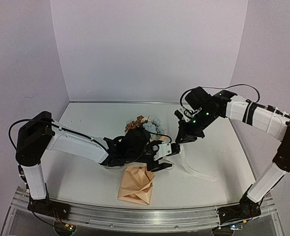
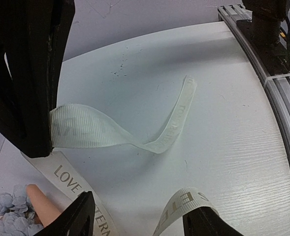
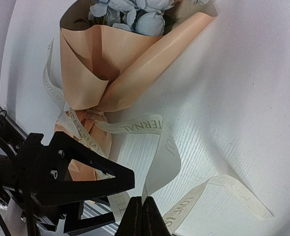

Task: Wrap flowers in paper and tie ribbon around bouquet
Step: Cross the half-tied ribbon over the folded bouquet.

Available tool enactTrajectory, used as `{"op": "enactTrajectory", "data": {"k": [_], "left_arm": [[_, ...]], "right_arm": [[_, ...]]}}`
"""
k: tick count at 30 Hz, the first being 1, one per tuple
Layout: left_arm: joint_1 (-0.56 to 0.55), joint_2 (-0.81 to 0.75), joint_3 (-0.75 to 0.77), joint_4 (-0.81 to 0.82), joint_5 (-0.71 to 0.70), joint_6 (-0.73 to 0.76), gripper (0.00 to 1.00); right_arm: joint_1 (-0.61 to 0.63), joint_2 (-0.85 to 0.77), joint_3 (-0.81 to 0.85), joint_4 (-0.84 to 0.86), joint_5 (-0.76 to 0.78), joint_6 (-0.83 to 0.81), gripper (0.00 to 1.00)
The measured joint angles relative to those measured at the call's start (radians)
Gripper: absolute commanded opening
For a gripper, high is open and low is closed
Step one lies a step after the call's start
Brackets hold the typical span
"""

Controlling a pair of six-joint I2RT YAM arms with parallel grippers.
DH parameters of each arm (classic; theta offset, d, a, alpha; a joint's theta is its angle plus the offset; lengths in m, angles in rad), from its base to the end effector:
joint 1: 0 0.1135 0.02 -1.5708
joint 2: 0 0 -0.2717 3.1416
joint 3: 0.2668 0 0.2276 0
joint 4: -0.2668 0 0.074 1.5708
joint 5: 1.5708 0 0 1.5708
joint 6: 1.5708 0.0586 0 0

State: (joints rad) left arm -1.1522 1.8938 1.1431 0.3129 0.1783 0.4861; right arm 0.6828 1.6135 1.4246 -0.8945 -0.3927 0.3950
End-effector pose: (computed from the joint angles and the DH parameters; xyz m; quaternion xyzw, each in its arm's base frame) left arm 0.1641 -0.3943 0.2094 0.6466 0.5390 -0.2458 0.4806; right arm 0.2330 0.2184 0.2894 -0.1831 0.9352 0.2839 0.1060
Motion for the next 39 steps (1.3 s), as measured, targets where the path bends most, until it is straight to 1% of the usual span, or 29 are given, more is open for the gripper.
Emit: {"op": "enactTrajectory", "data": {"k": [10,14,19,24,28,31,35,39], "left_arm": [[0.018,0.005,0.002,-0.089,-0.051,0.016,0.63],[0.023,0.005,0.002,-0.098,-0.068,0.015,0.62],[0.041,-0.018,-0.012,-0.078,-0.064,-0.019,0.59],[0.098,-0.172,-0.113,-0.044,-0.014,-0.093,0.56],[0.184,-0.342,-0.209,-0.006,0.032,-0.17,0.53],[0.263,-0.45,-0.277,0.012,0.055,-0.225,0.51],[0.337,-0.502,-0.314,0.008,0.068,-0.279,0.5],[0.344,-0.516,-0.336,-0.013,0.077,-0.304,0.49]], "right_arm": [[0.001,0.0,-0.007,-0.009,-0.002,0.0,0.0],[0.001,0.0,-0.008,-0.011,-0.002,0.0,0.0],[0.009,-0.001,-0.008,-0.012,-0.004,0.004,0.0],[0.058,-0.01,-0.008,-0.014,-0.001,0.023,0.0],[0.126,-0.032,-0.022,0.002,0.004,0.048,0.0],[0.193,-0.053,-0.059,0.045,0.024,0.06,0.0],[0.296,-0.054,-0.081,0.096,0.051,0.054,0.0],[0.371,-0.023,-0.08,0.139,0.055,0.044,0.0]]}}
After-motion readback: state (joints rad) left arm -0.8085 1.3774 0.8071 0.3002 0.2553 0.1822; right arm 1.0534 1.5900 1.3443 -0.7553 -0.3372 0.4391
